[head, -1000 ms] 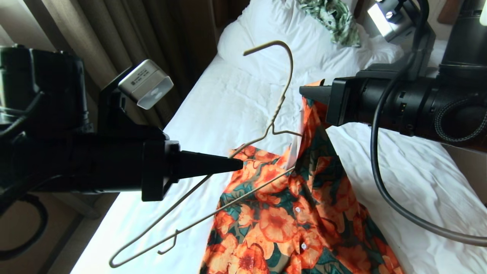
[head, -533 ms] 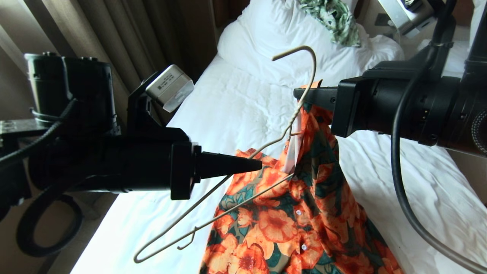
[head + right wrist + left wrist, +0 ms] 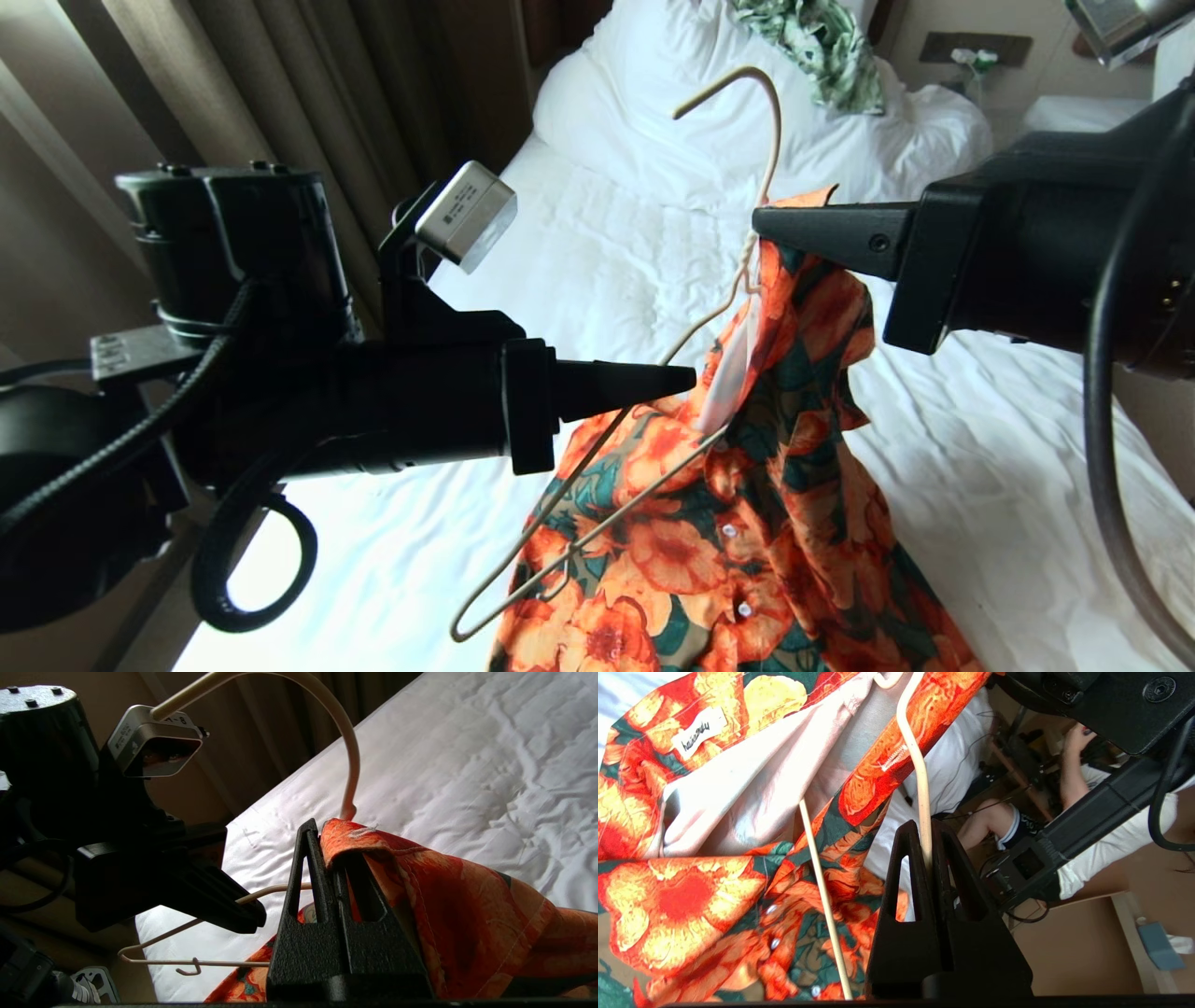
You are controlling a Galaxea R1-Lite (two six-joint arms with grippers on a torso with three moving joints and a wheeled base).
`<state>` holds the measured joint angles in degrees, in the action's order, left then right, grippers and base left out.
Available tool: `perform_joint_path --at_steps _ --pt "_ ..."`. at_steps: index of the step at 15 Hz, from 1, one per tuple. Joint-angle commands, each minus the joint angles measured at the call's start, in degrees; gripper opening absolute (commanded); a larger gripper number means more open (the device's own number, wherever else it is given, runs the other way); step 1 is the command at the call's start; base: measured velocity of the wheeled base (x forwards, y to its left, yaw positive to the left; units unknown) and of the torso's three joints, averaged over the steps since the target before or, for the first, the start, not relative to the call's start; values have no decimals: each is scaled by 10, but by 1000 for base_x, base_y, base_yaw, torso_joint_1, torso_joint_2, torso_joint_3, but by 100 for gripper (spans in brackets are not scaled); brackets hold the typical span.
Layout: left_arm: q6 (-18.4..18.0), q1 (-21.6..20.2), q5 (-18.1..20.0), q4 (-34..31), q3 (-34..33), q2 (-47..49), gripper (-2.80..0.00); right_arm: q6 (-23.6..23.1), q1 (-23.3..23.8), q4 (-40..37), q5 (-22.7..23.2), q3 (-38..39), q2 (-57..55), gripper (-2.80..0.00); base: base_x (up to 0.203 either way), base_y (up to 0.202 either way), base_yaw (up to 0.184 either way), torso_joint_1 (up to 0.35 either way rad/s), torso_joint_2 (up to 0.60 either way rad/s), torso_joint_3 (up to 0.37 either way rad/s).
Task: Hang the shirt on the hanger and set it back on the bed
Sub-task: Hook one side of the shirt onto the hanger
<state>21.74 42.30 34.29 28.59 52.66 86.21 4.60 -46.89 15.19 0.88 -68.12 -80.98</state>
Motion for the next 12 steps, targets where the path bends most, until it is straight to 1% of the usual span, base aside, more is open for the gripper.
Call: perform_joint_path --at_steps 1,2,3,5,6,9,10,11,12 --pt "8 12 1 21 -7 9 -280 -5 0 0 1 6 25 -280 0 0 0 0 0 0" --pt "10 18 -2 42 -9 13 -280 -13 0 0 2 11 33 -280 0 0 0 0 0 0" --pt "10 28 -15 61 -10 20 -280 -24 -1 -1 2 14 39 -280 0 0 0 0 0 0" --pt "10 51 -64 106 -11 34 -280 -42 0 -17 1 18 59 -280 0 0 0 0 0 0" --pt "12 56 -78 124 -12 35 -280 -50 1 -35 0 20 72 -280 0 0 0 0 0 0" --pt "17 64 -84 132 -14 31 -280 -74 1 -101 2 21 102 -280 0 0 0 0 0 0" --pt "17 72 -85 132 -13 31 -280 -80 -4 -106 2 21 101 -280 0 0 0 0 0 0" --pt "17 84 -95 133 -13 31 -280 -83 -15 -107 2 21 98 -280 0 0 0 0 0 0" --pt "15 96 -118 133 -13 33 -280 -82 -26 -107 2 23 95 -280 0 0 0 0 0 0"
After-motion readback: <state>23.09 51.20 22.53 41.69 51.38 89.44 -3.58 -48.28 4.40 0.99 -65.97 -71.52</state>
